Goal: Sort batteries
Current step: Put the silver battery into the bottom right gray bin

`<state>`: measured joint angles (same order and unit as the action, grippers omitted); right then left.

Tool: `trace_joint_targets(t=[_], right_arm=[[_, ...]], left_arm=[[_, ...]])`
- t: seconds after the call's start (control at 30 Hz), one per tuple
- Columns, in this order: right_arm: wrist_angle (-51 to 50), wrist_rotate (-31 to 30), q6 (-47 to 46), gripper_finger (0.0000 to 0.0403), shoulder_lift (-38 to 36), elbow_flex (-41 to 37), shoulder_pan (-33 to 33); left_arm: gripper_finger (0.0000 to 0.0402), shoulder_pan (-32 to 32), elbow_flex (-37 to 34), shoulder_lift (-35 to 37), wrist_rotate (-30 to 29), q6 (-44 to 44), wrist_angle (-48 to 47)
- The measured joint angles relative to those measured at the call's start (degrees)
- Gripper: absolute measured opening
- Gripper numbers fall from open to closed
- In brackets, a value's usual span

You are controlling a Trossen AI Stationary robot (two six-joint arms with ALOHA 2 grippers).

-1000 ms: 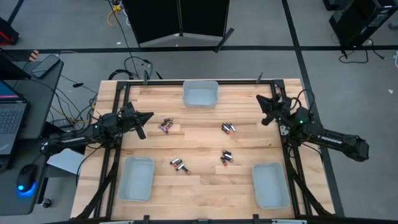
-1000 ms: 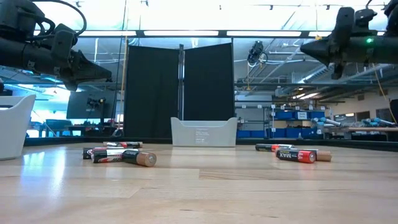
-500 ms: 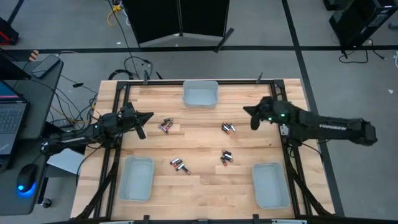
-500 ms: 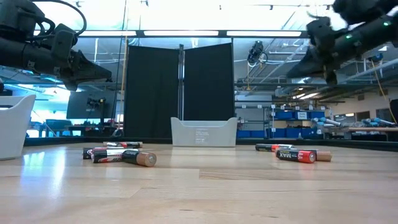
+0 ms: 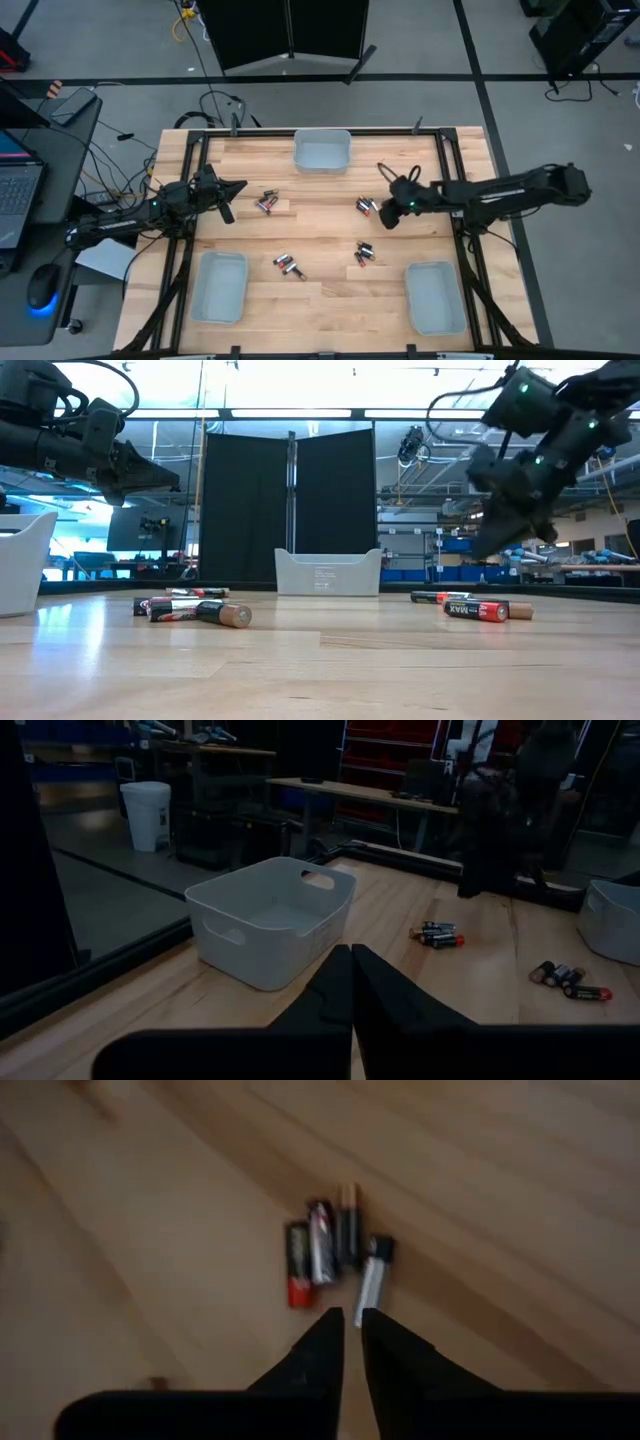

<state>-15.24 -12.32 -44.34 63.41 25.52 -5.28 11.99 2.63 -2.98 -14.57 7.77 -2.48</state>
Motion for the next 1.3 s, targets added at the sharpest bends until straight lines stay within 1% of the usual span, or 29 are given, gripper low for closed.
trace_joint_targets(t=[0.13, 0.27, 0.43, 0.77, 1.1, 1.3], right_arm=[[0.3, 0.0, -0.5, 0.0099, 4.5, 0.0, 0.0], [3.0, 0.0, -0.5, 0.0136, 7.2, 0.0, 0.0], [6.9, 0.0, 0.6, 0.0165, 9.4, 0.1, -0.1], [9.4, 0.0, 2.3, 0.0168, 15.3, 0.2, -1.2], [8.5, -0.5, 6.1, 0.0159, 21.5, 4.1, -2.3], [6.7, -0.4, 7.1, 0.0157, 22.2, 5.6, -3.0]], left_arm=[[0.0006, 0.0, 0.0, 0.0, 0.0, 0.0, 0.0], [0.0006, 0.0, 0.0, 0.0, 0.0, 0.0, 0.0], [0.0006, 0.0, 0.0, 0.0, 0.0, 0.0, 0.0], [0.0006, 0.0, 0.0, 0.0, 0.0, 0.0, 0.0], [0.0006, 0.0, 0.0, 0.0, 0.0, 0.0, 0.0], [0.0006, 0.0, 0.0, 0.0, 0.0, 0.0, 0.0]])
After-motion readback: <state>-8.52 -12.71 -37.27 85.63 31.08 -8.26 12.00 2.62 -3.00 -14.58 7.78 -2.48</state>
